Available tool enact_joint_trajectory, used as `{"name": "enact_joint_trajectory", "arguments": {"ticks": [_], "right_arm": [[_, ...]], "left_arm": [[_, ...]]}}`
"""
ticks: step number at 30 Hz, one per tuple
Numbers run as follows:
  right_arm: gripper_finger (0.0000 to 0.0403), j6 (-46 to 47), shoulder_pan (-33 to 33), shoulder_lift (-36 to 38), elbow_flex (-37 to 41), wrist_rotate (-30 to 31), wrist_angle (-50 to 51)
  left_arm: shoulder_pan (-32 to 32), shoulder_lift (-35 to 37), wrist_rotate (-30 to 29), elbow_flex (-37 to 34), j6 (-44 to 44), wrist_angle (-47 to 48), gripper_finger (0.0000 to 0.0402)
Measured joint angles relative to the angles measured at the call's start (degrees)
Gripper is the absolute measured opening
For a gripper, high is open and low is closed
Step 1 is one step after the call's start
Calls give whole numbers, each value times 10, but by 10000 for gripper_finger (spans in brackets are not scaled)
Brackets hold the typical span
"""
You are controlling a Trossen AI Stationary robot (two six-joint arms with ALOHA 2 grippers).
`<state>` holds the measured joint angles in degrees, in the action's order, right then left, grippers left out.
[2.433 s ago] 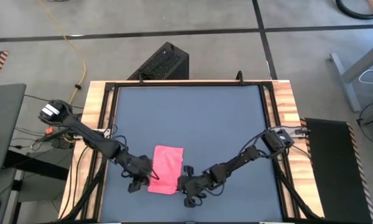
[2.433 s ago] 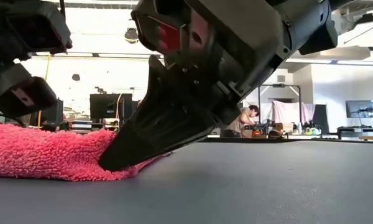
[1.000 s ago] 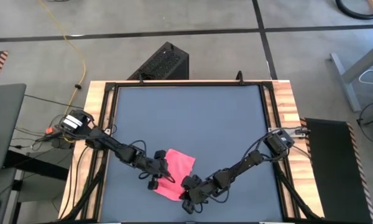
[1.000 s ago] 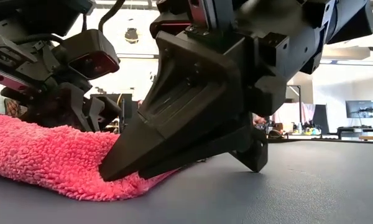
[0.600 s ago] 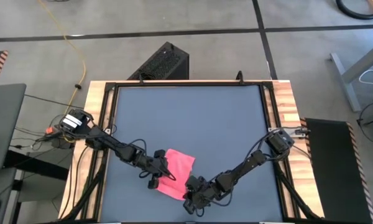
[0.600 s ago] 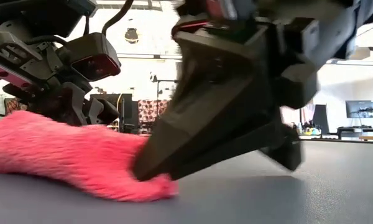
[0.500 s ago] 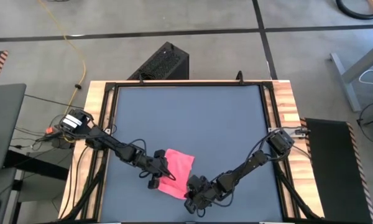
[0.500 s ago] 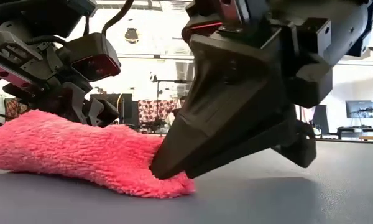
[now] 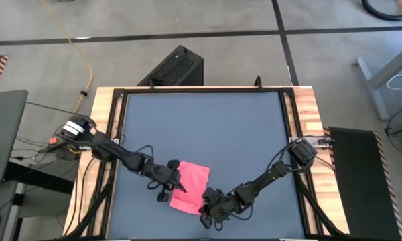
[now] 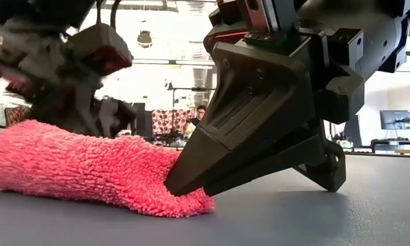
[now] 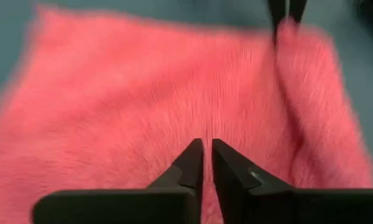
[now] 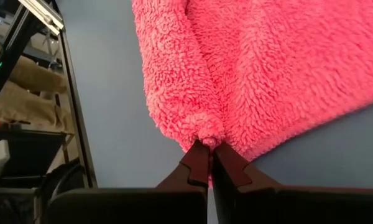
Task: Roll towel
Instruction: Roll the pink microfiber towel
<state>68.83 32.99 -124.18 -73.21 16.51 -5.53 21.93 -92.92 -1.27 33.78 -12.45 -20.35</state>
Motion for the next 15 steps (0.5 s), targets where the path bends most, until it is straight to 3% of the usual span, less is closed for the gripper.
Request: {"name": "enact_joint_trajectory", "arguments": {"ticks": [6, 11, 15], "right_arm": [[23, -1, -1, 0, 0, -1, 4], [24, -11, -1, 0, 0, -1, 4], [24, -14, -1, 0, 0, -1, 3]], "left_arm": [[-14, 100, 2, 1, 31, 17, 74], [17, 134, 122, 2, 37, 19, 113], [74, 112, 83, 2, 86, 20, 134]]}}
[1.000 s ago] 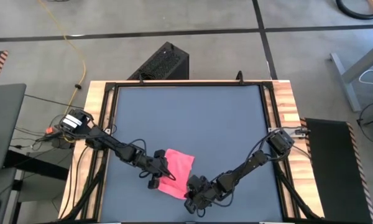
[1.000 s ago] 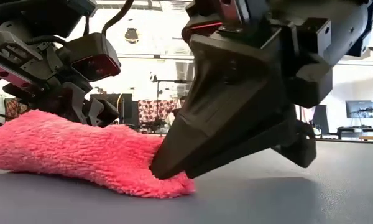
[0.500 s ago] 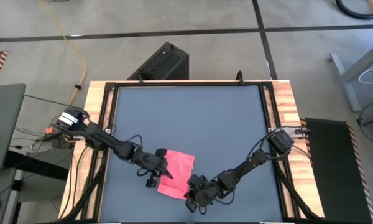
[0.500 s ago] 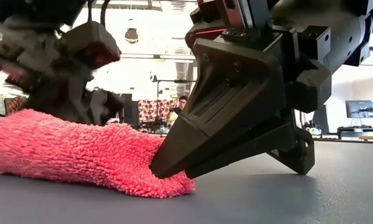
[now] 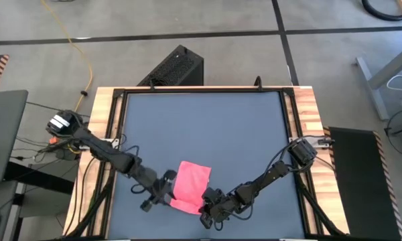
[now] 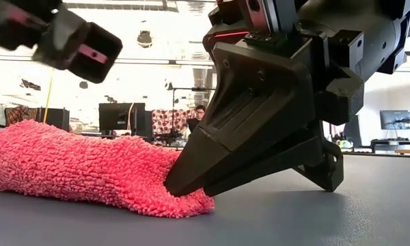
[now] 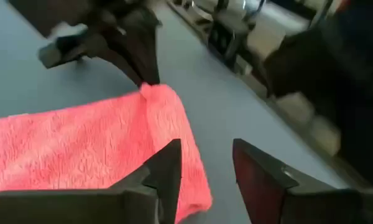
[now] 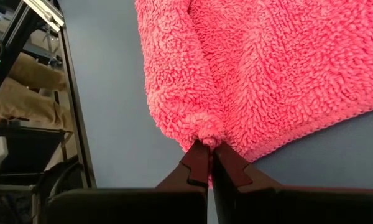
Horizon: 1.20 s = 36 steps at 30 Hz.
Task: Roll towel
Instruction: Roll the pink microfiber towel
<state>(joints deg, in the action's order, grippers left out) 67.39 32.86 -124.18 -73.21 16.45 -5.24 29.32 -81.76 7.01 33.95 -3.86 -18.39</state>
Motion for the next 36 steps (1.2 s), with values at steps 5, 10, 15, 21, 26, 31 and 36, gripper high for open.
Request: {"name": "enact_joint_trajectory", "arguments": {"ticks": [5, 10, 15, 21, 26, 31, 36], "right_arm": [[24, -4, 0, 0, 0, 0, -1], [24, -6, 0, 0, 0, 0, -1], [24, -15, 0, 0, 0, -7, -5], [24, -19, 0, 0, 0, -9, -8], [24, -17, 0, 0, 0, -11, -8], [24, -12, 0, 0, 0, -13, -8], [24, -3, 0, 0, 0, -13, -4]], "left_arm": [[47, -28, -76, 0, 75, -2, 161], [57, -29, -124, 0, 74, 5, 196], [59, -50, -117, 1, 36, 7, 230], [61, -113, -107, 1, 2, -18, 245], [59, -131, -169, 1, -22, -41, 245], [59, -130, -164, 1, -29, -60, 245], [59, -130, -122, 1, -92, -62, 245]]}}
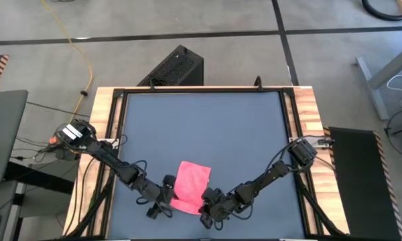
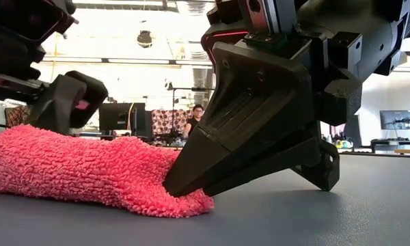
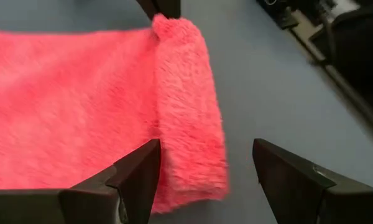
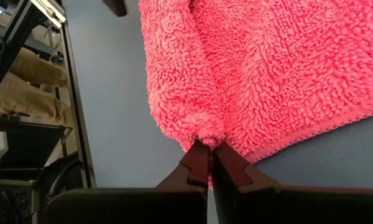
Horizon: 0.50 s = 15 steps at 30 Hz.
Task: Roll towel
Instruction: Roll the pink microfiber towel
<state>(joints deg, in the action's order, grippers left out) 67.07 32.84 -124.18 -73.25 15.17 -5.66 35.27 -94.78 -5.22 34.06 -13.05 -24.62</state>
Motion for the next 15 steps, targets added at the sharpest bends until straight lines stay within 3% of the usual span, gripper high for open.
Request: {"name": "enact_joint_trajectory", "arguments": {"ticks": [9, 15], "right_arm": [[24, 2, 0, 0, 0, 2, 0], [25, 4, 0, 0, 0, 5, 1]], "left_arm": [[-6, 0, -7, 0, -92, 7, 235], [-14, 0, -2, 0, -128, 7, 152]]}}
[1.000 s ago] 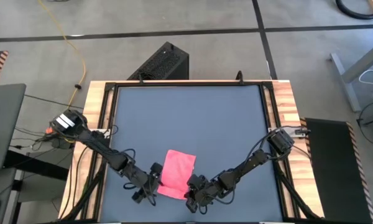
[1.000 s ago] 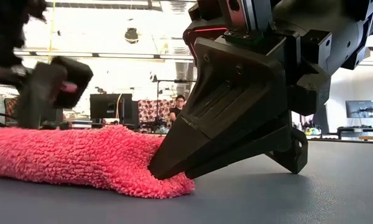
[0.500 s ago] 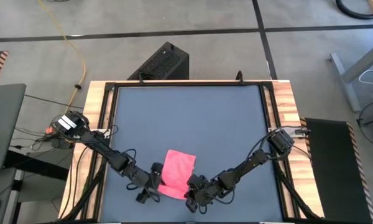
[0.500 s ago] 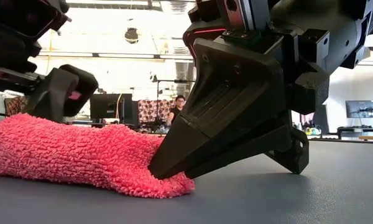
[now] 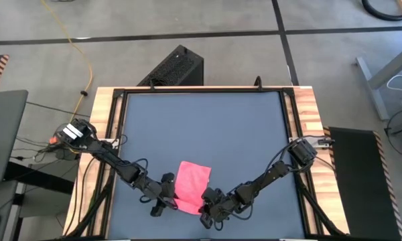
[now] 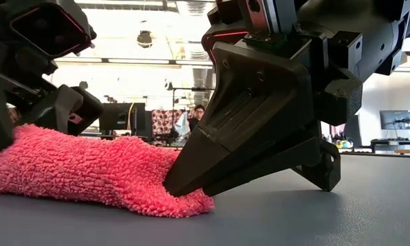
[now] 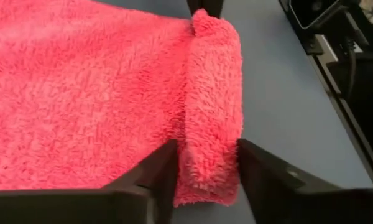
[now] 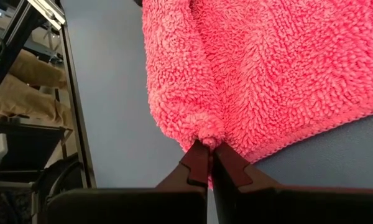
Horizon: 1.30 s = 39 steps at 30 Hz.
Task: Roll towel
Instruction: Roll the pink microfiber towel
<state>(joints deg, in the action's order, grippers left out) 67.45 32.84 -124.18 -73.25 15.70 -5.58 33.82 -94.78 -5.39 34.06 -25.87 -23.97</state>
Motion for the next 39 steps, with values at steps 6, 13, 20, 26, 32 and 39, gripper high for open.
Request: {"name": "enact_joint_trajectory", "arguments": {"ticks": [6, 13, 20, 26, 32, 39], "right_arm": [[34, -2, 0, 0, 0, 2, 0], [65, 16, 0, 0, 0, 7, 2], [100, 2, 4, 7, 0, 11, 1], [142, -28, 9, 7, 0, 19, 0], [182, -93, 16, 38, 2, 13, 36], [176, -142, 57, 95, 3, 103, 167]], "left_arm": [[-4, 0, 45, 0, -35, 0, 36], [-31, 0, 92, 0, -80, 1, 2], [-51, 0, 124, 0, -113, 19, 1], [-59, 0, 127, 0, -133, 35, 0], [-71, 0, 155, 0, -154, 36, 0], [-86, 0, 178, 0, -168, 41, 0]]}}
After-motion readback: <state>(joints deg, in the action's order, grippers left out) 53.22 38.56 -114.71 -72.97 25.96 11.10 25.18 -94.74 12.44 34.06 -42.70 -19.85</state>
